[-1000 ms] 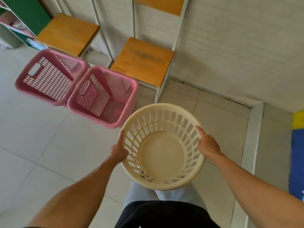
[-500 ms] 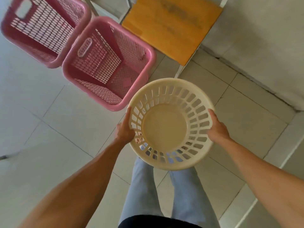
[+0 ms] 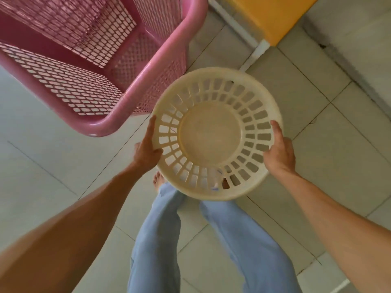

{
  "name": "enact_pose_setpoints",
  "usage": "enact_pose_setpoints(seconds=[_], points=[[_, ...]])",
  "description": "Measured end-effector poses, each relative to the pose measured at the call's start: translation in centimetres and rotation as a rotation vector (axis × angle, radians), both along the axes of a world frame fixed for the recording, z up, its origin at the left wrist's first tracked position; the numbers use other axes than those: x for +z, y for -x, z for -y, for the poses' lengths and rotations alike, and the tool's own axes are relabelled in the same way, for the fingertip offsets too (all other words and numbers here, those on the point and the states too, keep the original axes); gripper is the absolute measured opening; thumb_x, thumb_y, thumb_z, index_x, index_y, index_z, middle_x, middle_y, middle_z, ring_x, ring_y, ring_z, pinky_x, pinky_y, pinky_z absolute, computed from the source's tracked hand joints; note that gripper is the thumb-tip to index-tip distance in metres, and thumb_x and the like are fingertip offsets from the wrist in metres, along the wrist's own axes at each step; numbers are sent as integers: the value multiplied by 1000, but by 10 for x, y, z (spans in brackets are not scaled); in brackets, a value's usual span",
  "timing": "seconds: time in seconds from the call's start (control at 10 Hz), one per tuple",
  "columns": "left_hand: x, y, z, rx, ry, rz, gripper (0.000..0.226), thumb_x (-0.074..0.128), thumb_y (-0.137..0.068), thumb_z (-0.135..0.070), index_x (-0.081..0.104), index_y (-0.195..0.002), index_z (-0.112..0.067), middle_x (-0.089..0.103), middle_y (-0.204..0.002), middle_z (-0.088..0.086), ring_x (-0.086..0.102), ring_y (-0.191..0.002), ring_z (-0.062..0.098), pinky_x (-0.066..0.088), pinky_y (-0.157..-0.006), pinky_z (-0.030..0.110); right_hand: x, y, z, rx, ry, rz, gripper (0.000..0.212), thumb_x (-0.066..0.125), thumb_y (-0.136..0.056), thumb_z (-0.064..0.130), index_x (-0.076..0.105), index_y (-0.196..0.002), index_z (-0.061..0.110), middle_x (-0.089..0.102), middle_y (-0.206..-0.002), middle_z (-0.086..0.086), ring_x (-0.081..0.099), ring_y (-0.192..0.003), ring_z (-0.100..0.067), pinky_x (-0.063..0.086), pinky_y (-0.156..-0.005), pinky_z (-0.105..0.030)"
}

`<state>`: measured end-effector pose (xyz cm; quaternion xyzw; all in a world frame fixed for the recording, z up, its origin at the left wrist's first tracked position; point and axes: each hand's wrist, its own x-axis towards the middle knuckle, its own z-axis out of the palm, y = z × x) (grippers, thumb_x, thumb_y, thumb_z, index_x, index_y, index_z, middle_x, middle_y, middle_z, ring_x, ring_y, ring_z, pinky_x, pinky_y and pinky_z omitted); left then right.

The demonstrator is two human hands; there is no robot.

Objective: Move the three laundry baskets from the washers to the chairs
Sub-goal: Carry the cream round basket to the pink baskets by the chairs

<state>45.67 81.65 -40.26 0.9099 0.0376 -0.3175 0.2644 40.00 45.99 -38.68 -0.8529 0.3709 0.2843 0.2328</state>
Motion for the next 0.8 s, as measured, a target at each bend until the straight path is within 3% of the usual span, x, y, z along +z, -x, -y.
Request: enact_pose_setpoints(seconds=[0.2,0.4,0.5,0.6,0.7,0.8], points=[[-32,-12,-9,-51,22,79,103,66,-89,-1,-6,-159,-23,48,-148,18,66,-107,35,59,-78,42,-40,-11,-6,33,48,26,94,57,-91,-6,17,-155,51,49,-129,-14,56,-88,-27,48,-71,-38],[-33,-26,-22,-25,-1,82,106,65,-88,0,-8,-159,-29,47,-149,14,67,-105,33,59,-73,39,-41,-35,-13,155,48,-53,94,56,-91,-3,10,-151,52,51,-132,-14,64,-89,-33,57,-71,-43],[-21,-32,-20,-48,8,-11,105,63,-91,-8,-14,-157,-33,41,-155,9,62,-116,34,57,-78,37,-35,-46,-11,148,-13,-125,96,57,-89,-3,8,-151,51,54,-125,-13,65,-89,-32,60,-73,-45],[3,-33,-17,3,-27,-179,99,62,-93,-20,-10,-156,-42,41,-155,5,57,-123,32,55,-86,40,-12,-47,-19,137,-43,-173,91,59,-89,0,12,-154,43,52,-131,-13,63,-99,-32,58,-83,-44],[45,-31,-16,-40,5,-277,91,59,-96,-27,-7,-157,-40,37,-158,3,53,-129,32,49,-100,43,31,-43,-41,81,-57,-73,92,61,-89,-4,14,-156,39,44,-142,-9,60,-108,-29,55,-83,-40],[87,-30,-20,-202,4,-311,93,59,-96,-31,-10,-158,-34,40,-157,6,54,-129,32,48,-105,45,94,-34,-81,121,-69,16,92,57,-89,-9,14,-158,34,41,-149,-8,57,-121,-29,54,-90,-42]])
